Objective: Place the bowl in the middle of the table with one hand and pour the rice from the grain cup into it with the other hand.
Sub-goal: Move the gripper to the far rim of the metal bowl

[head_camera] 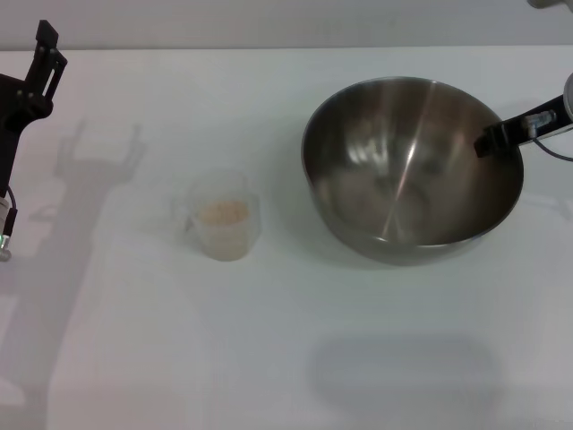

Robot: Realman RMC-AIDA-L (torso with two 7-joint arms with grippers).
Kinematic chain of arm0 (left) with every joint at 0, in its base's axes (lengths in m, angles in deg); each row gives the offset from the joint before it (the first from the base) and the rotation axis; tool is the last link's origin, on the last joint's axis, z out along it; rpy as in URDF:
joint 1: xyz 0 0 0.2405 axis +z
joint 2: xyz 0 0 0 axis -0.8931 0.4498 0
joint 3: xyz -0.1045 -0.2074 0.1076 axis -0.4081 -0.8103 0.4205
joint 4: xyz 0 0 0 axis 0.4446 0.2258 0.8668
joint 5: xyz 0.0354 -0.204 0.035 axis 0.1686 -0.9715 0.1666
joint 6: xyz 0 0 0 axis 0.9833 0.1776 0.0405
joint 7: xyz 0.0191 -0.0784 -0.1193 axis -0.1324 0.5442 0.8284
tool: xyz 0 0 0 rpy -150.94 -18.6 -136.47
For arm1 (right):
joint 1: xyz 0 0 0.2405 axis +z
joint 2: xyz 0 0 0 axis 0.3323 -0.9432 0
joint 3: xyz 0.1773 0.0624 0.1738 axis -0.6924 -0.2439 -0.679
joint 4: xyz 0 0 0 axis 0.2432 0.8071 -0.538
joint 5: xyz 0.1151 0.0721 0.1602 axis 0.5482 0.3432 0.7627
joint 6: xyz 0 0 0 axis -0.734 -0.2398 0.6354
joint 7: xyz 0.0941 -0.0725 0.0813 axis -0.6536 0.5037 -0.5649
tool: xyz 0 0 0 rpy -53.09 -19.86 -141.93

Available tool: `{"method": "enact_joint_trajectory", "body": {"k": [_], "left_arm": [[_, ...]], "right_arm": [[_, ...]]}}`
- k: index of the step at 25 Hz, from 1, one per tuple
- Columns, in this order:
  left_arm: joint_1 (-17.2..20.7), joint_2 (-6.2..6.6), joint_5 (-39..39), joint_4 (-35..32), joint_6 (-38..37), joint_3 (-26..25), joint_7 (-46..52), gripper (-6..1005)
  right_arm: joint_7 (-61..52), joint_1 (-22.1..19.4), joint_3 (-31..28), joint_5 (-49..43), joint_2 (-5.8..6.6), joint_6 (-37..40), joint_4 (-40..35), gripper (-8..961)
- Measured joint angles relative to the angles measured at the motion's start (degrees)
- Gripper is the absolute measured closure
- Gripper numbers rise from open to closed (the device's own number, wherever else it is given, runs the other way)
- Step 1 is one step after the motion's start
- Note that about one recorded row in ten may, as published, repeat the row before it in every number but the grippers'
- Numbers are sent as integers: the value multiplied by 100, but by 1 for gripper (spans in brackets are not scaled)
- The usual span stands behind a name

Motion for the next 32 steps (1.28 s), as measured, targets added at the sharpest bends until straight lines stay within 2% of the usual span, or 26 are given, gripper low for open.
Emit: {"method": "enact_joint_trajectory", "body": {"k": [6, 8, 14, 24, 32], "left_arm": [[0, 0, 0, 0, -14, 1, -6, 182], [0, 0, 0, 0, -14, 1, -7, 182], [0, 0, 0, 0, -16, -2, -8, 183], [-1, 0, 0, 0, -42, -81, -9, 185], [-37, 0, 0, 0, -42, -130, -9, 186]], "right_arm": [[106, 12, -43, 11, 1, -15, -4, 651], [109, -5, -52, 12, 2, 3, -65, 874], [144, -55, -76, 44, 1, 73, -227, 911], [691, -409, -126, 597, 6, 124, -960, 926], [1504, -621, -669, 1416, 7, -181, -1206, 928]]}}
